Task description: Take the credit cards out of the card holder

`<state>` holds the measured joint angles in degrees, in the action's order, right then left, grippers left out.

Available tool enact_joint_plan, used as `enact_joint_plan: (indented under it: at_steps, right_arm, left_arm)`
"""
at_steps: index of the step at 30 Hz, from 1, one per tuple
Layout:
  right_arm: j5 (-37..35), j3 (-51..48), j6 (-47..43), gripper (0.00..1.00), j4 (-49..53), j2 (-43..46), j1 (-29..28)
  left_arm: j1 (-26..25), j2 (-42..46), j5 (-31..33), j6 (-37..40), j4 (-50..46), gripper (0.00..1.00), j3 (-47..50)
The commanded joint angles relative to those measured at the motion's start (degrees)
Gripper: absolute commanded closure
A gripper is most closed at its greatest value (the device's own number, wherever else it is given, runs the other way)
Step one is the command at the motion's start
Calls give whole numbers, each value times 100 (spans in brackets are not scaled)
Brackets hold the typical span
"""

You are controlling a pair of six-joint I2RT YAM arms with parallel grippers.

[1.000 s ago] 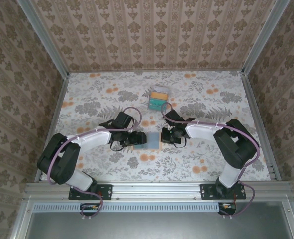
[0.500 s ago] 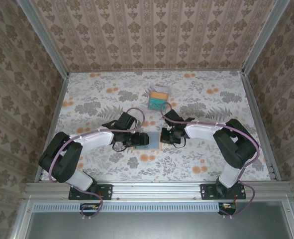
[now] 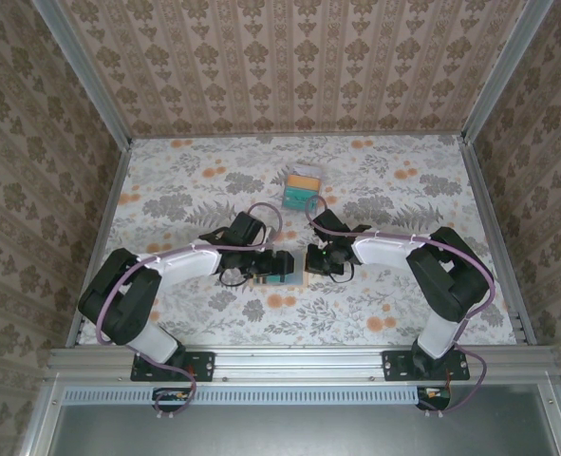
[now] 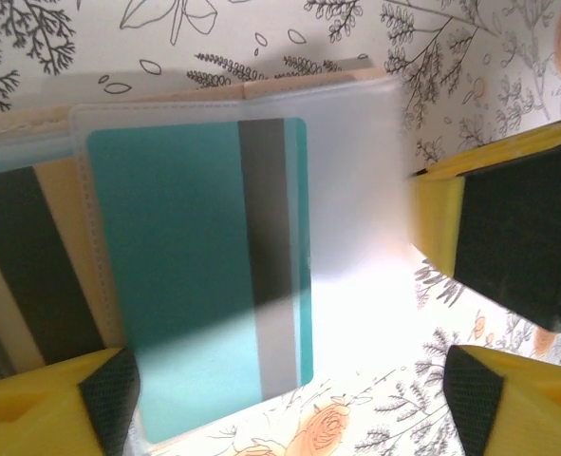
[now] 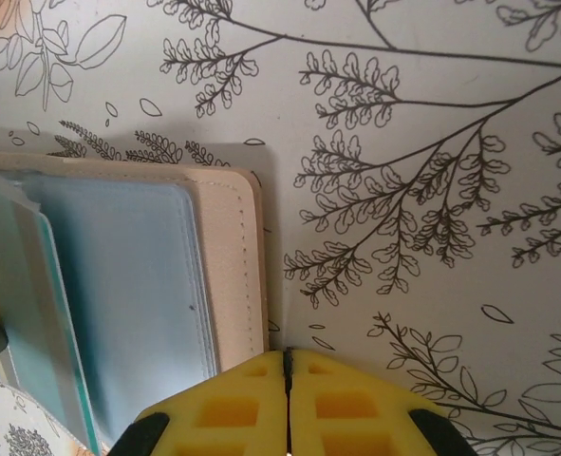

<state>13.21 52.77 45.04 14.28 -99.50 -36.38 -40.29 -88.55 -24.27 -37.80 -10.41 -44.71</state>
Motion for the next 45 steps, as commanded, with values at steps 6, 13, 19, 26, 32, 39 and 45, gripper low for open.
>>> enact_joint_plan:
  at_steps: [6, 13, 19, 26, 32, 39, 45]
  right_arm:
    - [-260, 6, -51, 80, 274, 270, 87]
    - [-214, 150, -199, 75, 404, 780, 242]
    - [73, 356, 6, 75, 81, 783, 56]
    - [490, 540, 356, 77, -432, 396, -251]
    - [800, 517, 755, 79, -991, -48, -410]
    - [1105, 597, 915, 80, -1297, -514, -587]
    - [1080, 640, 927, 81, -1280, -719, -656]
  left_arm:
    - [-36, 293, 83, 132, -402, 0, -274]
    - [262, 772, 280, 216, -749, 0, -190]
    - [638, 866, 457, 235, -808, 10, 157]
    - [760, 664, 467, 143, -545, 47, 466]
    - [751, 411, 387, 112, -400, 60, 480]
    - [751, 377, 390, 98, -391, 62, 568]
    - [692, 314, 370, 70, -348, 62, 560]
